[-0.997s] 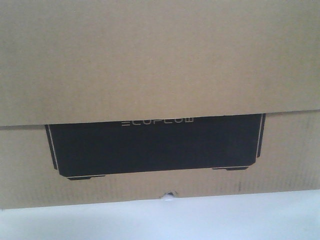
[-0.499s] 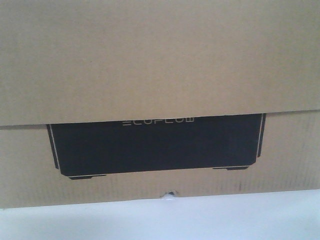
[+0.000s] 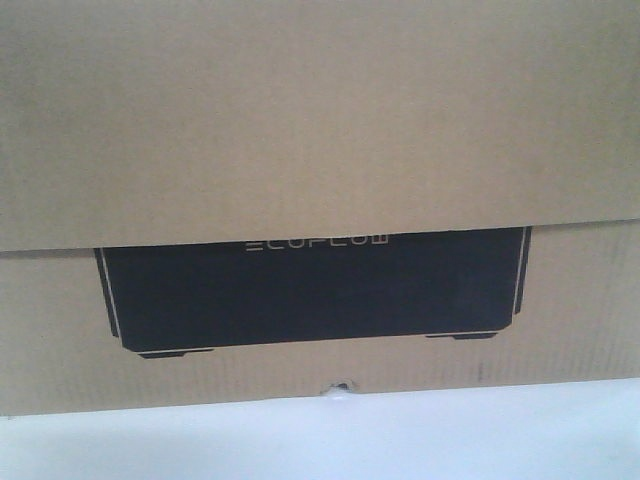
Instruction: Grab box from left shelf to table start
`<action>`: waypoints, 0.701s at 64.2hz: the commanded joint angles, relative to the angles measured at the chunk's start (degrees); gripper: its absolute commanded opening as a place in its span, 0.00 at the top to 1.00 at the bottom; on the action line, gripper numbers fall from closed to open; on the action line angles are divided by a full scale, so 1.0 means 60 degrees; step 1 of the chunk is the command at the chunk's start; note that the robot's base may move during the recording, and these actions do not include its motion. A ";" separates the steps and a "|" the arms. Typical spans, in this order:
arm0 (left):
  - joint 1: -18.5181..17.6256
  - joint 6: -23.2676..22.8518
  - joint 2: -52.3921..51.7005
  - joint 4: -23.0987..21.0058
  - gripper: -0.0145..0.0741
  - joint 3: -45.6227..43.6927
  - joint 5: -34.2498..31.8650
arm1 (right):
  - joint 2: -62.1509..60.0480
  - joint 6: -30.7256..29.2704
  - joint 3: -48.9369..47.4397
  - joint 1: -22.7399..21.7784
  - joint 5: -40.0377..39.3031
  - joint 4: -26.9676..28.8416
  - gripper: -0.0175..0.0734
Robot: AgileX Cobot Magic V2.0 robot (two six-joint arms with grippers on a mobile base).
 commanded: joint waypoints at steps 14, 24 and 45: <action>-0.0062 0.0030 -0.3759 0.1352 0.94 0.2841 -0.1463 | -0.3597 -0.0245 0.2974 -0.0008 -0.1200 -0.0083 0.75; -0.0062 0.0030 -0.5393 0.1379 0.94 0.3768 -0.1405 | -0.5156 -0.0245 0.4128 -0.0008 -0.1276 -0.0075 0.75; -0.0062 0.0030 -0.5940 0.1379 0.94 0.4004 -0.1264 | -0.5804 -0.0245 0.4298 -0.0008 -0.1208 -0.0075 0.75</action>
